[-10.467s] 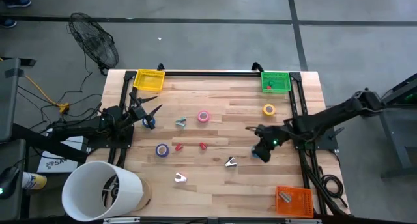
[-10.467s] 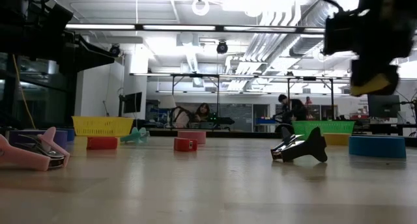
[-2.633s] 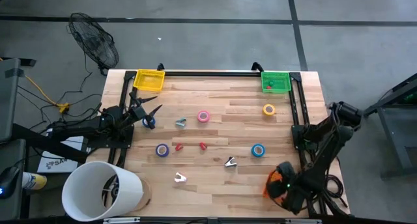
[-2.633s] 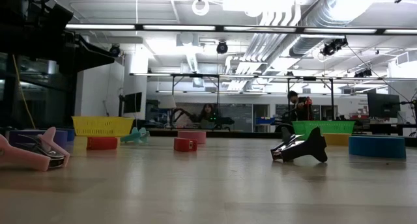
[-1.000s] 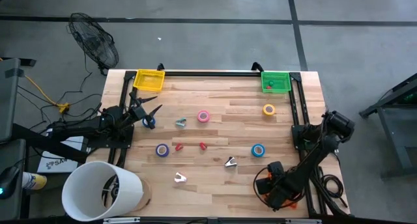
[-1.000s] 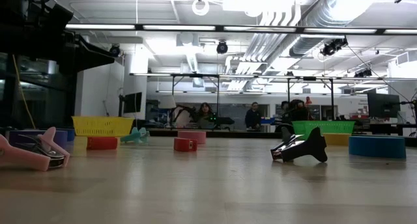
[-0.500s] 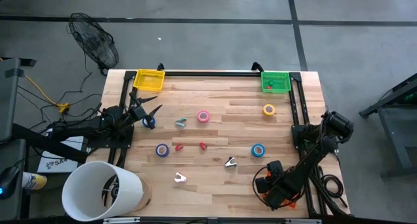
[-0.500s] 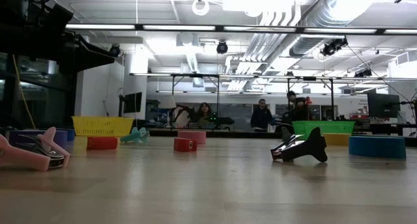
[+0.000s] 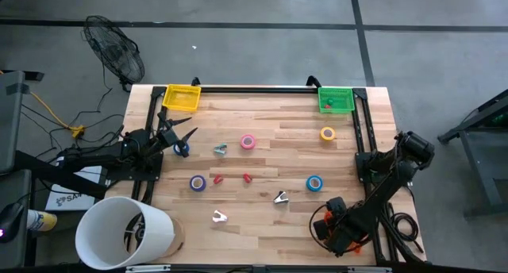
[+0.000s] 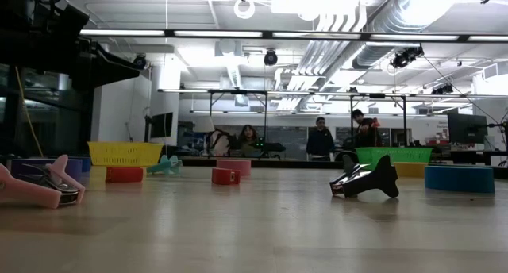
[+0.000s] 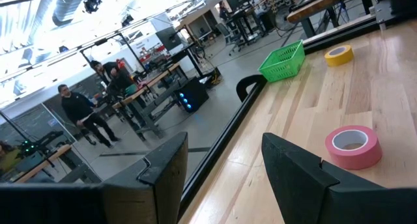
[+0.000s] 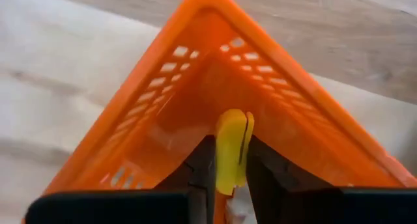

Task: Pick and place Stapler, Stapler remover, tape
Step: Put the yellow stapler into the green bin

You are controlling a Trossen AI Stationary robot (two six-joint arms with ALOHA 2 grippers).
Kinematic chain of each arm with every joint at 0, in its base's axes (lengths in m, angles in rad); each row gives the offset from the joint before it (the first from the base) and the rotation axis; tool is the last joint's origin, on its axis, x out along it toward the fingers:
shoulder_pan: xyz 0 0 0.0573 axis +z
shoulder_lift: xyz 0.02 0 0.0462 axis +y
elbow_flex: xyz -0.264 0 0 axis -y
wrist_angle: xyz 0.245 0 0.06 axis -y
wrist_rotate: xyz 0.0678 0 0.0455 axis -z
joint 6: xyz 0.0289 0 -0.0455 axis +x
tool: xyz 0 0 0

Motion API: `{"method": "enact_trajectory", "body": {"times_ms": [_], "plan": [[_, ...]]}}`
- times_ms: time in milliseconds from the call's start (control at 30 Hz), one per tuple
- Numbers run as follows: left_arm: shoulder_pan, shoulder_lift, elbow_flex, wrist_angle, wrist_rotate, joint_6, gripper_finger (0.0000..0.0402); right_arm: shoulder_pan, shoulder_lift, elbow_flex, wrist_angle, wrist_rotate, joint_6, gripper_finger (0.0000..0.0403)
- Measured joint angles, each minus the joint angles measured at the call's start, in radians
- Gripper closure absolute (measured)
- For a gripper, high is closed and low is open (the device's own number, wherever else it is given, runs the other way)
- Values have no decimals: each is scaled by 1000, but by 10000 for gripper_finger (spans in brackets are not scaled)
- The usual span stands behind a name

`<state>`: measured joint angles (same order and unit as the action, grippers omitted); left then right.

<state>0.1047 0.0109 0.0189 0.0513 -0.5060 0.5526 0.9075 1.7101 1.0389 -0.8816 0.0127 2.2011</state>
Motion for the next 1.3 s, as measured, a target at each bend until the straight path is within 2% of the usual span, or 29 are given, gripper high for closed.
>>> {"method": "enact_trajectory", "body": {"times_ms": [267,433,567,733,1000,1300], "plan": [[0,0,0,0,0,0,208,31,-131,0,-5,112,-29,356],[0,0,0,0,0,0,208,52,-216,0,-35,270,-81,353],[0,0,0,0,0,0,208,42,-271,0,-148,387,-116,356],[0,0,0,0,0,0,208,-18,-308,0,-371,444,-125,354],[0,0,0,0,0,0,208,-221,-312,0,-688,487,-212,355],[0,0,0,0,0,0,208,-644,-433,-23,-685,601,-707,355]]}}
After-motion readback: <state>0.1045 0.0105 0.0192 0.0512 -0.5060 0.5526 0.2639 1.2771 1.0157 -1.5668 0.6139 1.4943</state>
